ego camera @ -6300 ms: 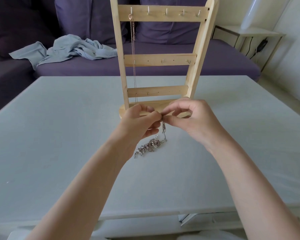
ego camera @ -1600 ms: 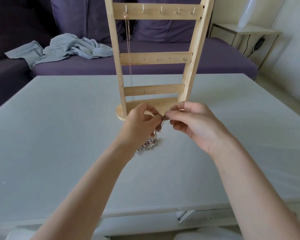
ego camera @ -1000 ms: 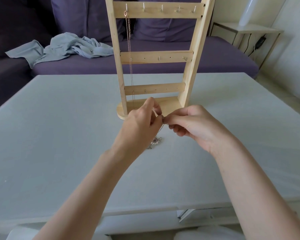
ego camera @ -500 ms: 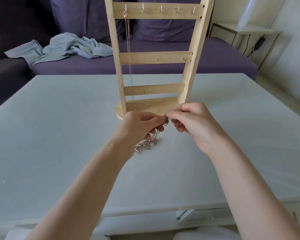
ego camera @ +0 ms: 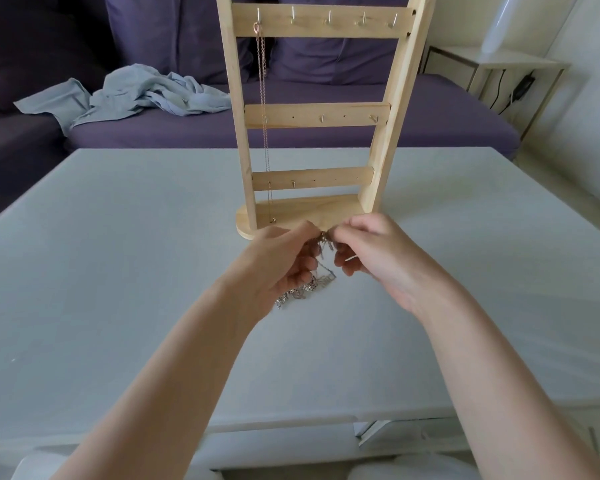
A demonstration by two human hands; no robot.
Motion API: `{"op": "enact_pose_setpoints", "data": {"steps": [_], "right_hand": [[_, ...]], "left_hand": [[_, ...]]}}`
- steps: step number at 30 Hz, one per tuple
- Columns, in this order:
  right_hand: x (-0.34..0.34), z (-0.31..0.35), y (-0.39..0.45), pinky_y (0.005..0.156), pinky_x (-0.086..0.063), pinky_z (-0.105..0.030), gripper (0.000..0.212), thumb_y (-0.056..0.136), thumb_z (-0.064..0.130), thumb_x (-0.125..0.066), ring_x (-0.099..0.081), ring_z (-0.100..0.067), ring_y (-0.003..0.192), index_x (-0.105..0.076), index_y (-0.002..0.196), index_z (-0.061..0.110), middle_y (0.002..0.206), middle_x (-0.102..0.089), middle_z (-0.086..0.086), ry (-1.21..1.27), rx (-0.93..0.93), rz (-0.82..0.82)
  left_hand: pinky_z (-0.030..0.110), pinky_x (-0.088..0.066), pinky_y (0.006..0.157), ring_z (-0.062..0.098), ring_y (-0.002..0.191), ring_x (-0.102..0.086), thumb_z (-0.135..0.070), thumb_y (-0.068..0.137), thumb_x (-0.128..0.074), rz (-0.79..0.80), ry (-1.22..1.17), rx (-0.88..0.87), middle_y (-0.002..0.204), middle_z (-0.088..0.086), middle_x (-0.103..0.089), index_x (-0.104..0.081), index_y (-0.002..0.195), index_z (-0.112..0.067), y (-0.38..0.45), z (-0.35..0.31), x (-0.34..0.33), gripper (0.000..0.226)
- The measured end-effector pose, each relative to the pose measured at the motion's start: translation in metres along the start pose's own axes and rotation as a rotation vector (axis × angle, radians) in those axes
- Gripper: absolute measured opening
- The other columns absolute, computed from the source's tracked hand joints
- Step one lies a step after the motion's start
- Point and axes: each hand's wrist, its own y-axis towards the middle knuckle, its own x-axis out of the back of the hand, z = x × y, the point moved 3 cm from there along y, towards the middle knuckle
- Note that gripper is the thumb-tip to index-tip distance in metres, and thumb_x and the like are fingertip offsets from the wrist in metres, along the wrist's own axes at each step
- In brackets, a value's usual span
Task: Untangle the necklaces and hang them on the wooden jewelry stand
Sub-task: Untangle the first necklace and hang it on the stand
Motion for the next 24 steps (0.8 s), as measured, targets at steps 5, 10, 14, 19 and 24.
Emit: {"op": "enact_pose_setpoints", "data": {"steps": [5,10,14,19,24], "right_hand": [[0.004,-0.002,-0.002,0.055,-0.044,-0.018,0.017,0.090,0.011,-0.056,-0.054,-0.012,0.065,-0.062,0.075,0.006,0.072,-0.059,-0.004,0.005,0.018,0.049],[0.009,-0.002,-0.003,0.054,-0.043,-0.017,0.015,0.087,0.005,-0.058,-0.055,-0.011,0.061,-0.063,0.073,0.006,0.066,-0.059,-0.001,0.097,0.003,0.011],[0.011,0.000,-0.002,0.054,-0.044,-0.016,0.016,0.085,0.002,-0.057,-0.057,-0.008,0.057,-0.061,0.070,0.004,0.063,-0.063,-0.002,0.201,-0.006,-0.081],[0.017,0.004,-0.004,0.053,-0.044,-0.016,0.021,0.084,-0.005,-0.057,-0.054,-0.008,0.051,-0.056,0.069,0.009,0.061,-0.061,-0.002,0.411,-0.005,-0.113],[0.014,0.003,-0.005,0.050,-0.042,-0.018,0.017,0.083,-0.006,-0.056,-0.051,-0.011,0.052,-0.057,0.076,0.010,0.058,-0.059,0.000,0.236,-0.050,-0.020]], "left_hand": [[0.016,-0.045,0.054,0.004,0.058,-0.055,-0.012,0.094,-0.047,-0.019,0.176,-0.083,0.075,-0.002,-0.062,-0.059,0.076,-0.011,0.002,0.002,-0.003,0.021],[0.015,-0.051,0.056,0.005,0.056,-0.056,-0.003,0.091,-0.051,-0.122,0.085,-0.143,0.073,0.003,-0.061,-0.057,0.084,-0.002,0.006,0.000,0.002,0.009],[0.015,-0.054,0.063,0.008,0.061,-0.062,0.003,0.089,-0.053,-0.151,0.002,-0.173,0.071,0.006,-0.064,-0.058,0.075,-0.001,0.007,-0.001,0.005,0.015],[0.019,-0.056,0.071,0.009,0.062,-0.064,0.005,0.086,-0.058,-0.155,-0.112,-0.158,0.073,0.007,-0.065,-0.055,0.075,-0.004,0.008,-0.002,0.007,0.015],[0.018,-0.056,0.071,0.014,0.069,-0.057,0.009,0.085,-0.057,-0.144,-0.148,-0.198,0.075,0.006,-0.055,-0.051,0.078,-0.009,0.007,-0.004,0.007,0.020]]}}
